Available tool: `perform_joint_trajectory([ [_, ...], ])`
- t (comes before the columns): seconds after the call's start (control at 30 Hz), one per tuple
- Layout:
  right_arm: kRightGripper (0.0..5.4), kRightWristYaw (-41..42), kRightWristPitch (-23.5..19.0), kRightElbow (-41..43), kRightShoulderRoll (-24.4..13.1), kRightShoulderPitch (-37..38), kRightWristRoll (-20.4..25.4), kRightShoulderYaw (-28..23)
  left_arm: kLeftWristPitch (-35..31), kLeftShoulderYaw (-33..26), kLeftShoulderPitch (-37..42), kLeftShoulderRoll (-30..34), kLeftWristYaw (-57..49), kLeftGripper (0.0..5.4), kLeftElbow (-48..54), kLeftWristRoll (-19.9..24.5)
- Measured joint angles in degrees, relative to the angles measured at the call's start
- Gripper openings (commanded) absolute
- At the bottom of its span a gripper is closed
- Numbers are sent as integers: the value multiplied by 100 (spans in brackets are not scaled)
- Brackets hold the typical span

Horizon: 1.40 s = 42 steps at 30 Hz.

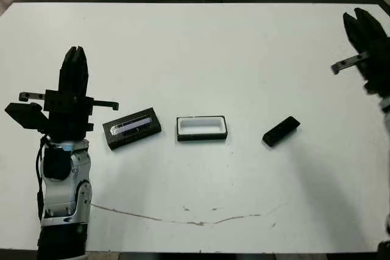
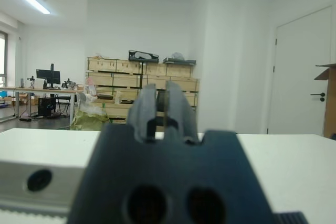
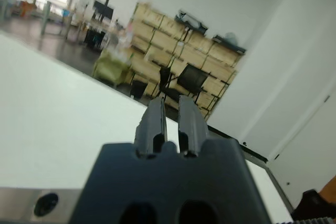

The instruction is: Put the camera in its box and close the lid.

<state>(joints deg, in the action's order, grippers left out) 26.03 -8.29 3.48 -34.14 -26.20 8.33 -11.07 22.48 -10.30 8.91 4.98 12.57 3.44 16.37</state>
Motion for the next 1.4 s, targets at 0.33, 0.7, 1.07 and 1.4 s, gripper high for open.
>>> perform_joint_trajectory([
  [0.33,0,1145,-390,-394,-929,-286,-706,894,108,-105,2,37,151,2,-65,26],
  [0.7,0,3047,71,-799,-1916,-679,-1286,1742,372,-164,70,113,321,2,-341,114],
  [1.07,0,4589,-42,-1082,-2184,-1036,-1612,2504,369,-163,115,117,371,2,-372,192],
  [1.4,0,4757,16,-976,-2114,-826,-1590,2649,372,-161,88,118,345,2,-371,143],
])
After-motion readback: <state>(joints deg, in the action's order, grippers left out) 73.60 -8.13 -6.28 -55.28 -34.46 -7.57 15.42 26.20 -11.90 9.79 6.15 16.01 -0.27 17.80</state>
